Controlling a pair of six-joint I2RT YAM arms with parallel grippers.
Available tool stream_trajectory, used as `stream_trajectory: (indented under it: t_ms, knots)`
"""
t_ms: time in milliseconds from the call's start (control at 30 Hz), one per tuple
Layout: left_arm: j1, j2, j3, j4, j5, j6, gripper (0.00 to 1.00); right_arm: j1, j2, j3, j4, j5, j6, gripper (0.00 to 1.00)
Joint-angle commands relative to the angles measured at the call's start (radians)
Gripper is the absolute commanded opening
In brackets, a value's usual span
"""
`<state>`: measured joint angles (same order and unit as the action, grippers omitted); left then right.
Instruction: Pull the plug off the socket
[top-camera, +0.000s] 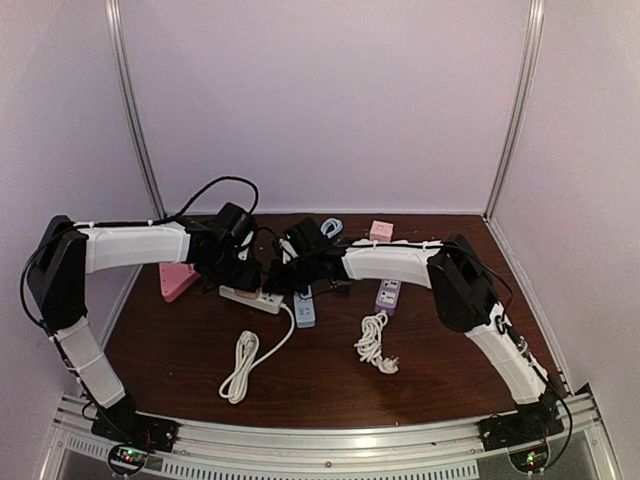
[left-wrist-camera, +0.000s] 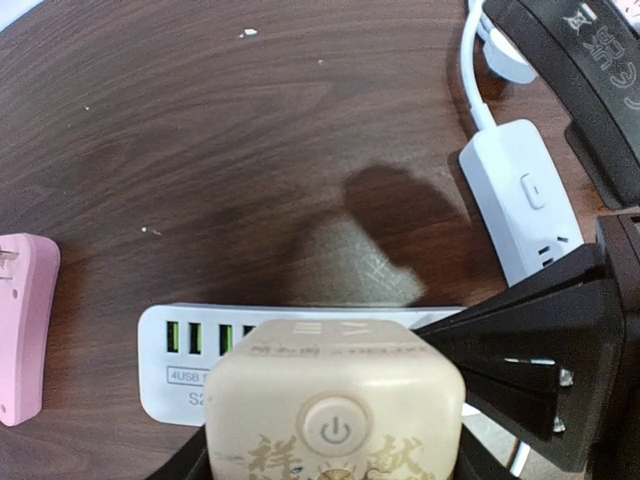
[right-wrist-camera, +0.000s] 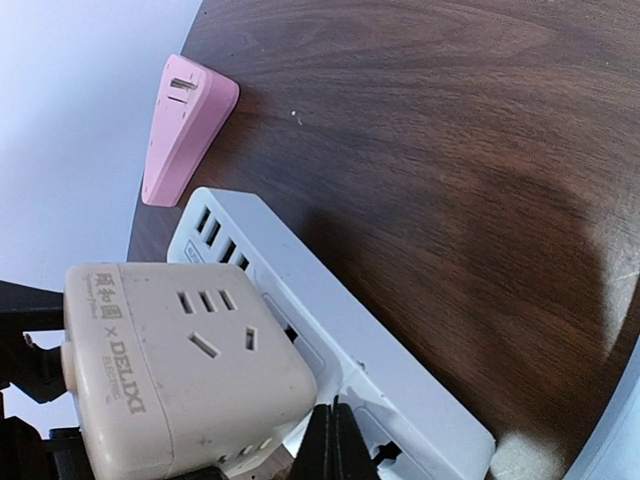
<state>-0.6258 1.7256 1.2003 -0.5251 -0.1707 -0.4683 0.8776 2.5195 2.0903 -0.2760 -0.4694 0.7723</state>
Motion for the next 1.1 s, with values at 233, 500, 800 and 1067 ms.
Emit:
stream_trajectory:
  t_ms: [233,500,800,1067]
  knots:
    - [-0.023,-0.082,0.015,0.245,0.132,0.015,0.24,0.006,0.074,0.007,-0.135,0.073,-0.007,0.0]
    - [-0.005,-0.086,0.034,0.229,0.11,0.022,0.25,0.006,0.067,0.006,-0.114,0.054,0.004,0.0]
    - [0.053,-0.141,-0.034,0.198,0.077,0.019,0.26,0.002,-0.016,-0.037,-0.042,0.036,-0.026,0.0]
    - [0.149,-0.155,-0.057,0.187,0.126,0.013,0.26,0.001,-0.149,-0.06,-0.003,0.073,-0.11,0.05]
